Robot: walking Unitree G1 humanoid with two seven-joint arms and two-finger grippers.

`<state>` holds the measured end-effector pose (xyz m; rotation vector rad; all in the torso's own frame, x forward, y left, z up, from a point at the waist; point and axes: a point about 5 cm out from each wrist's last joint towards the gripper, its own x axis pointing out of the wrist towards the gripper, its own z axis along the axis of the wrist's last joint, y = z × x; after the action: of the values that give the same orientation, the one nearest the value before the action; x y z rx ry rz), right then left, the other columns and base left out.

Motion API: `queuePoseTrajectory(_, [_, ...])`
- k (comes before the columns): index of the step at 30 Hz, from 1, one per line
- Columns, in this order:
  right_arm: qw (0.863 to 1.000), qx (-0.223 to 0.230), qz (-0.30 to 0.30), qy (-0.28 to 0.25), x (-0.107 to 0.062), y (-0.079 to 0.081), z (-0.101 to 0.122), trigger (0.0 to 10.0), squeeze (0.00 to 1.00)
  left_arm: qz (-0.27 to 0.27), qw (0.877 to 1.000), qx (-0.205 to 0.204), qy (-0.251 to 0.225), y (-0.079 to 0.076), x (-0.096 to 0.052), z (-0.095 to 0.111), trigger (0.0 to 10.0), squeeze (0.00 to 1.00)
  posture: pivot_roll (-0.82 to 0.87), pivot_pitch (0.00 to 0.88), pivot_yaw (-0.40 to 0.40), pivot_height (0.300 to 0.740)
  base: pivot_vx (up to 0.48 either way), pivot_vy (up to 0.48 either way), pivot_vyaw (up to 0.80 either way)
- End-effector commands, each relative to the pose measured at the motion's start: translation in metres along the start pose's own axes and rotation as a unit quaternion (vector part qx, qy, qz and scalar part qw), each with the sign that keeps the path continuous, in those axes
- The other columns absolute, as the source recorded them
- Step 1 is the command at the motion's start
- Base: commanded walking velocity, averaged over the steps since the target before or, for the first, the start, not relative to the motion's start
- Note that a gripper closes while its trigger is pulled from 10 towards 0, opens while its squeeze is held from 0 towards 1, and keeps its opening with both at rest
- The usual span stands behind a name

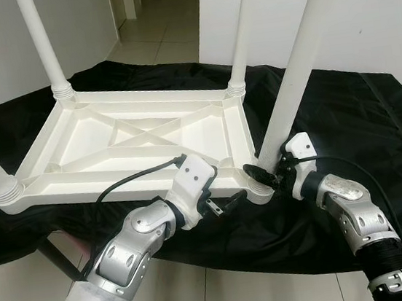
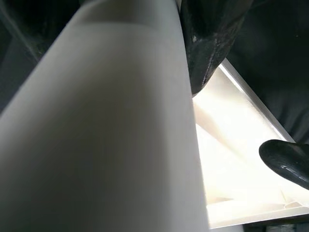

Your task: Building children table

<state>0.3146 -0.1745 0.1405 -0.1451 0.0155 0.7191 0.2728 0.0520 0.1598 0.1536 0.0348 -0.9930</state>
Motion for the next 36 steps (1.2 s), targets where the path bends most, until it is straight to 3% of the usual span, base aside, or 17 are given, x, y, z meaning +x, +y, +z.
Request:
queuePoseTrajectory(1, [1.0,0.0,0.009,0.012,-0.002,0.002,-0.005,0.0,0.0,-0.036,0.999,0.002,0.004,-0.004,-0.001,-0.002,10.0,0.0,-0.02,0.002,-0.066,0.74,0.0,0.0,0.0])
queuePoseTrajectory(5, [1.0,0.006,0.01,0.012,-0.003,0.004,-0.008,0.0,0.0,-0.037,0.999,0.002,0.004,-0.004,-0.001,-0.002,10.0,0.0,-0.02,0.005,-0.066,0.74,0.0,0.0,0.0])
queuePoseTrajectory(6, [1.0,0.008,0.008,0.012,-0.004,0.006,-0.009,9.3,0.0,-0.038,0.999,0.002,0.004,-0.004,-0.001,-0.002,10.0,0.0,-0.02,0.005,-0.065,0.74,0.0,0.0,0.0])
queuePoseTrajectory(7, [1.0,0.008,0.008,0.012,-0.004,0.006,-0.009,9.3,0.0,-0.038,0.999,0.002,0.004,-0.004,-0.001,-0.002,10.0,0.0,-0.02,0.005,-0.065,0.74,0.0,0.0,0.0])
queuePoseTrajectory(8, [1.0,0.014,0.005,0.012,-0.004,0.007,-0.011,10.0,0.0,-0.038,0.999,0.003,0.005,-0.004,-0.001,-0.002,10.0,0.0,-0.02,0.007,-0.064,0.74,0.0,0.0,0.0])
queuePoseTrajectory(14, [0.999,0.032,-0.012,0.013,-0.004,0.009,-0.013,10.0,0.0,-0.04,0.999,0.002,0.004,-0.005,0.0,-0.002,10.0,0.0,-0.03,0.012,-0.063,0.74,0.0,0.0,0.0])
queuePoseTrajectory(26, [0.987,0.093,-0.133,0.007,0.009,0.022,-0.008,10.0,0.0,-0.037,0.999,0.006,0.01,-0.006,0.002,-0.005,10.0,0.0,-0.03,0.013,-0.07,0.74,0.0,0.0,0.0])
queuePoseTrajectory(28, [0.977,0.112,-0.184,0.001,0.009,0.028,-0.009,10.0,0.0,-0.036,0.999,0.005,0.01,-0.008,0.002,-0.006,10.0,0.0,-0.02,0.013,-0.078,0.74,0.0,0.0,0.0])
queuePoseTrajectory(31, [0.971,0.127,-0.205,-0.001,0.01,0.031,-0.01,10.0,0.0,-0.036,0.999,0.004,0.01,-0.009,0.002,-0.007,10.0,0.0,-0.02,0.013,-0.079,0.74,0.0,0.0,0.0])
queuePoseTrajectory(33, [0.956,0.156,-0.247,-0.006,0.012,0.039,-0.01,10.0,0.0,-0.035,0.999,0.004,0.011,-0.009,0.001,-0.007,10.0,0.0,-0.02,0.012,-0.081,0.74,0.0,0.0,0.0])
queuePoseTrajectory(34, [0.956,0.156,-0.247,-0.006,0.012,0.039,-0.01,10.0,0.0,-0.035,0.999,0.004,0.011,-0.009,0.001,-0.007,10.0,0.0,-0.02,0.012,-0.081,0.74,0.0,0.0,0.0])
queuePoseTrajectory(36, [0.937,0.179,-0.301,-0.023,0.017,0.052,-0.005,10.0,0.0,-0.034,0.999,0.004,0.011,-0.009,0.001,-0.008,10.0,0.0,-0.02,0.007,-0.086,0.74,0.0,0.0,0.0])
